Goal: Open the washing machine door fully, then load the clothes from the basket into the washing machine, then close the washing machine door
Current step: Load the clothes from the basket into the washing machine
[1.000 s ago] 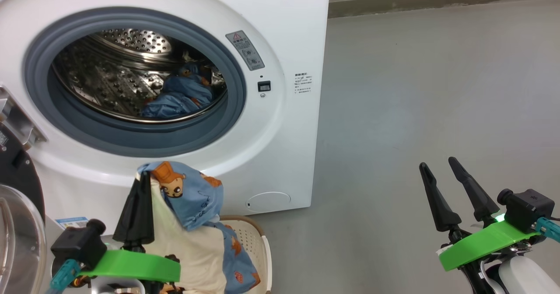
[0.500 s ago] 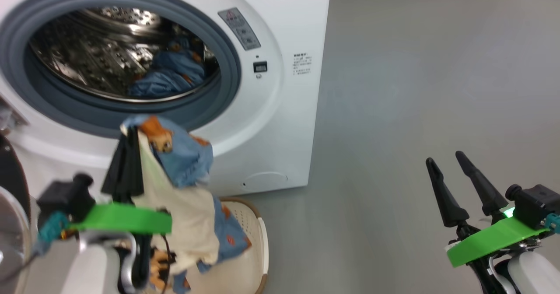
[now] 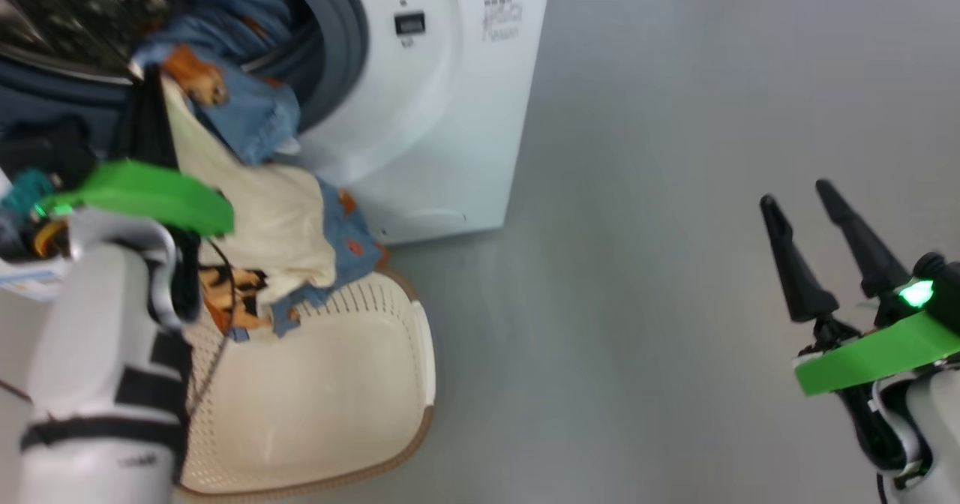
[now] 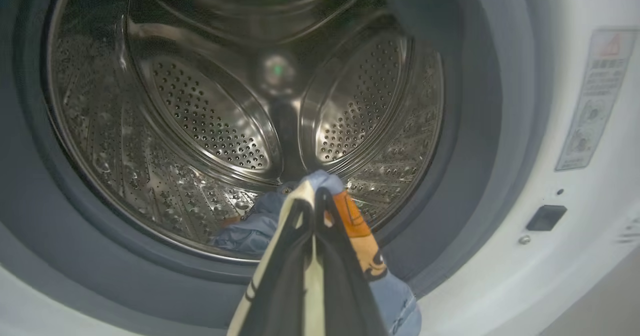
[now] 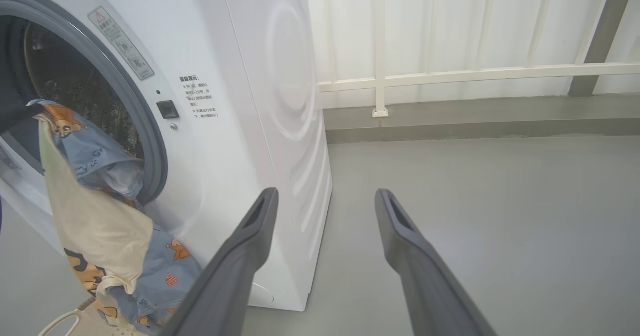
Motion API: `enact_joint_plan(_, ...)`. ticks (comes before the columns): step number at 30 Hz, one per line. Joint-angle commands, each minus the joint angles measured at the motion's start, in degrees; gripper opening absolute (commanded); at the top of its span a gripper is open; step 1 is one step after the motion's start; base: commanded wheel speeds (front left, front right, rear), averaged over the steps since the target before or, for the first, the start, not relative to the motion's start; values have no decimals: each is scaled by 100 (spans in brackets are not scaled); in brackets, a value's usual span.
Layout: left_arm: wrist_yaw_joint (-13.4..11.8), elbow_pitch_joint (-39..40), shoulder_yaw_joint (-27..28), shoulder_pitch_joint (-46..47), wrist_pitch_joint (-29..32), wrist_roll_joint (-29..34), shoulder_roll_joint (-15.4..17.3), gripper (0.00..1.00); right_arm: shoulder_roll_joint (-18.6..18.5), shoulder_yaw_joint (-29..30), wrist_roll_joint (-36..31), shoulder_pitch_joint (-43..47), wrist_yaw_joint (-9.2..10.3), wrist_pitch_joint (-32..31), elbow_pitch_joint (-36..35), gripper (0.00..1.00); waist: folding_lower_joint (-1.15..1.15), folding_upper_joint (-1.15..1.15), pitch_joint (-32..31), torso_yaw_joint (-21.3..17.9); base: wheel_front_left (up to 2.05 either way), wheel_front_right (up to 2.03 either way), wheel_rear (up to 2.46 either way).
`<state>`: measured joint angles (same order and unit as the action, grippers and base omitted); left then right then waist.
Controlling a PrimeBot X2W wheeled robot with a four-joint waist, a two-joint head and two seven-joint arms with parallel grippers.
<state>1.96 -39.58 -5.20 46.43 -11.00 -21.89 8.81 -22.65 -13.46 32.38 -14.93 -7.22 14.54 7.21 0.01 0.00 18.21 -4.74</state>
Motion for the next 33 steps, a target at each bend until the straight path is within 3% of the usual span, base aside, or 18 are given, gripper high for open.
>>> enact_joint_plan(1, 2, 33, 168, 273, -71, 72, 256, 0, -152, -23, 37, -81, -26, 46, -163, 100, -1, 0, 694, -241, 0, 0, 0)
enact_joint_plan(10, 42, -1222, 293, 1830, -339, 72, 439, 0, -316, 235, 19, -215, -26, 46, -452, 100, -1, 0, 1751, -386, 0, 0, 0)
enact_joint_plan(17, 27, -1535, 348, 2632, -394, 179, 669, 0, -271, 375, 11, -221, -26, 46, -620, 100, -1, 0, 2358, -527, 0, 0, 0)
enact_joint_plan(26, 49, -1431, 496, 3377, -398, 337, 1270, 0, -94, 325, -6, -343, -26, 46, -667, 100, -1, 0, 2712, -780, 0, 0, 0)
enact_joint_plan(33, -107, -236, 1090, 3423, -399, 425, 1514, 0, 13, 355, -14, -432, -26, 46, -636, 100, -1, 0, 2751, -907, 0, 0, 0)
